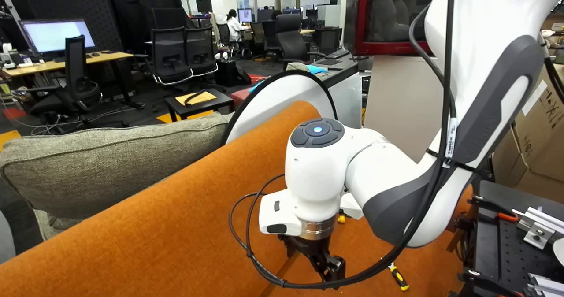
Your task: Remove the yellow box from the big box
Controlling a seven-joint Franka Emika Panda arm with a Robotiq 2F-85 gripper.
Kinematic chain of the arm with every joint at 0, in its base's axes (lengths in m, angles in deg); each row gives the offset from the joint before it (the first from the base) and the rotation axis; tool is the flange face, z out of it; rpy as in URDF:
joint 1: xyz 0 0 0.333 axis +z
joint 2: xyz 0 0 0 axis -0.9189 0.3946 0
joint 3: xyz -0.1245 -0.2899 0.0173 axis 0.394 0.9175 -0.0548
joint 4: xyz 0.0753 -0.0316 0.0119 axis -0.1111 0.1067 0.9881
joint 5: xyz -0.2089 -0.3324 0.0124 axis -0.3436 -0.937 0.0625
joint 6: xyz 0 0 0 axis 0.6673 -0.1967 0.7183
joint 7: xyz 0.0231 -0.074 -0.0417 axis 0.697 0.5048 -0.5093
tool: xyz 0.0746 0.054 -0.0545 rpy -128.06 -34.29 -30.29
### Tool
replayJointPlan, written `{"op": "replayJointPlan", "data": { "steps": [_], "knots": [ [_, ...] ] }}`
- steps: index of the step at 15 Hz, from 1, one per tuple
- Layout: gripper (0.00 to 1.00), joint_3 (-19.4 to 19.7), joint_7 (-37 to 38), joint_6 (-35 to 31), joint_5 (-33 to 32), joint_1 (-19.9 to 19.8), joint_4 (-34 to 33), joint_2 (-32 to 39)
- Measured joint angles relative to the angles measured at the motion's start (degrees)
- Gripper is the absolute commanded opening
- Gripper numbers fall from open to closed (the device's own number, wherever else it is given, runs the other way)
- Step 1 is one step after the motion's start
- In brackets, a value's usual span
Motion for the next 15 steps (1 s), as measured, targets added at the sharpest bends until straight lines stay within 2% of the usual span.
{"op": "replayJointPlan", "data": {
  "steps": [5, 9, 12, 15],
  "knots": [
    [1.0, -0.07, 0.0, 0.02, 0.0, -0.03, 0.0, 0.04],
    [1.0, -2.0, -0.16, -0.17, 0.04, -0.26, -0.08, 2.15],
    [1.0, -2.84, -0.3, -0.91, -0.01, 0.03, -1.52, 8.21],
    [1.0, -2.59, -1.17, -2.74, -0.28, 0.02, -5.67, 16.6]
  ]
}}
